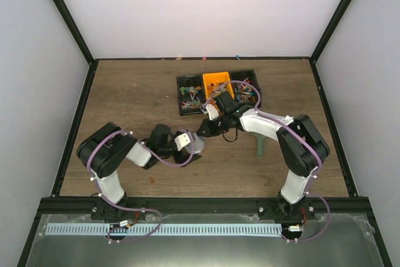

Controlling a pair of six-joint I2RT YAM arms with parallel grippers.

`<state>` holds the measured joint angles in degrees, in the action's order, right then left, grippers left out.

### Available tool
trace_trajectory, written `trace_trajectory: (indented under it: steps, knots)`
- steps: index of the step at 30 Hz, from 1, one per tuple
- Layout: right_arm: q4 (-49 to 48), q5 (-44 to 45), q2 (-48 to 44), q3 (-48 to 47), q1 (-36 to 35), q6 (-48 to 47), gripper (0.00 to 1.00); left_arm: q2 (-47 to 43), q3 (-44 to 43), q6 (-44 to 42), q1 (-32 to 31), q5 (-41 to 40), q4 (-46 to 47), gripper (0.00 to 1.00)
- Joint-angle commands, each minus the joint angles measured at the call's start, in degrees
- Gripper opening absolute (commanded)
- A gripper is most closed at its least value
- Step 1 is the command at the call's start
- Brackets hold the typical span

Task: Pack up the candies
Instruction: Screw the bottle lid onto the packing bottle.

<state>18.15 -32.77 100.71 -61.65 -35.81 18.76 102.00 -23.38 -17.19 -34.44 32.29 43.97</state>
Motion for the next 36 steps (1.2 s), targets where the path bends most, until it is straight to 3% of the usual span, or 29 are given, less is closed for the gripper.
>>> trace_trajectory:
  steps: [1,6,23,36]
  knots:
    - [-1.3,-3.8,-0.8,3.0,-0.1,-0.2,0.08,0.5,0.2,0.0,-0.2,0.0,-5.2,0.91]
    - [-2.3,-6.7,-2.4,8.1,-0.1,0.1,0.01,1.0,0.0,1.7,-0.1,-0.6,-3.5,0.91]
    - [-6.7,-12.8,-9.6,22.4,-5.9,5.0,0.01,3.7,-1.6,5.8,0.9,-1.8,-2.2,0.91]
    - [-10.4,-14.2,-12.7,28.2,-9.8,9.9,0.01,4.2,-1.6,6.2,1.6,-2.5,-1.6,0.91]
